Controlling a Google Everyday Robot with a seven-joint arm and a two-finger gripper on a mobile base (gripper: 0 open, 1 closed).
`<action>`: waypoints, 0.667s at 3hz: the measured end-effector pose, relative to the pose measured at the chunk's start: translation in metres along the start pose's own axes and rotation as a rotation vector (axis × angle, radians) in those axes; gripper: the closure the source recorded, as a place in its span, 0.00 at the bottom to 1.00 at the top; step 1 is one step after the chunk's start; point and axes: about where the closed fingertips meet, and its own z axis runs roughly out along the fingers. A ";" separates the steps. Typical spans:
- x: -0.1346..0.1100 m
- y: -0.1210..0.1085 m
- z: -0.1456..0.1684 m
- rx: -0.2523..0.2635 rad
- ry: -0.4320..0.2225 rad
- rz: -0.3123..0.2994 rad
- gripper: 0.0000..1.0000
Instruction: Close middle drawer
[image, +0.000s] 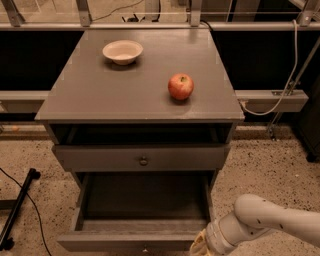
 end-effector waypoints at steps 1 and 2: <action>0.013 0.013 0.013 -0.029 -0.083 0.024 1.00; 0.021 0.017 0.020 0.018 -0.136 0.030 1.00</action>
Offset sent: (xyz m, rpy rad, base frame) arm -0.0155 -0.0146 -0.0358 0.1747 0.0245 -0.0791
